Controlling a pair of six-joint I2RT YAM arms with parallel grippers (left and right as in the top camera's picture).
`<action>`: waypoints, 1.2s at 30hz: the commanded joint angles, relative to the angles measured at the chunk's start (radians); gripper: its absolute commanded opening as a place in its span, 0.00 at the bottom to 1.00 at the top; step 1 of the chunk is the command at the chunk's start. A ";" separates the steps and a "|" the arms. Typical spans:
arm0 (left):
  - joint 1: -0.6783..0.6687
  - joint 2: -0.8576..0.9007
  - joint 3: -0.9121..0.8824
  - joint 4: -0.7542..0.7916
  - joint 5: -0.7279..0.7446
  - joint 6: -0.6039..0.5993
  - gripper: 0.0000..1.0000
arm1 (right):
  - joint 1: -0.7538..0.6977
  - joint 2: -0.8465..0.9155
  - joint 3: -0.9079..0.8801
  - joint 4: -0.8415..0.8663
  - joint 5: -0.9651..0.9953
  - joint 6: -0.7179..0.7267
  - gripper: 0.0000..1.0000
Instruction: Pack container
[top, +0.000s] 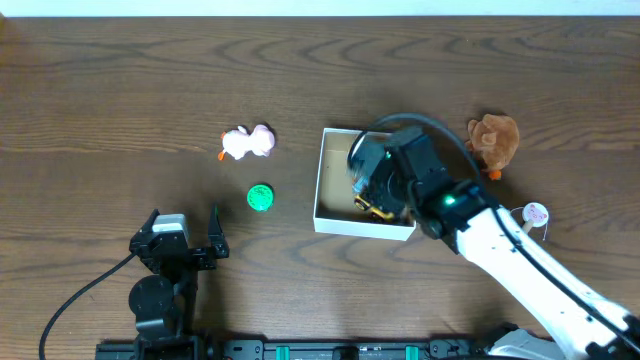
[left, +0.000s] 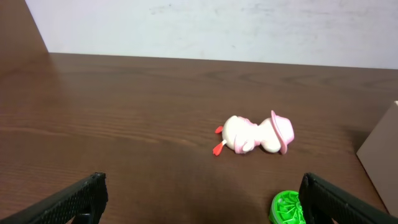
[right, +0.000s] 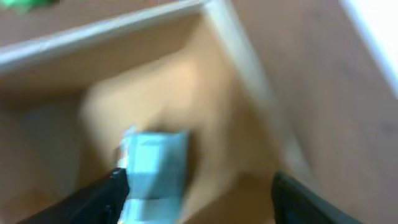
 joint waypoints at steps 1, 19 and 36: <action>-0.004 -0.006 -0.014 -0.035 -0.001 -0.005 0.98 | -0.003 -0.080 0.073 -0.012 0.223 0.227 0.81; -0.004 -0.006 -0.014 -0.035 -0.001 -0.005 0.98 | -0.089 -0.491 0.093 -0.174 0.305 0.514 0.99; -0.004 -0.006 -0.014 -0.035 -0.001 -0.005 0.98 | -0.462 -0.224 0.089 -0.252 0.400 0.814 0.99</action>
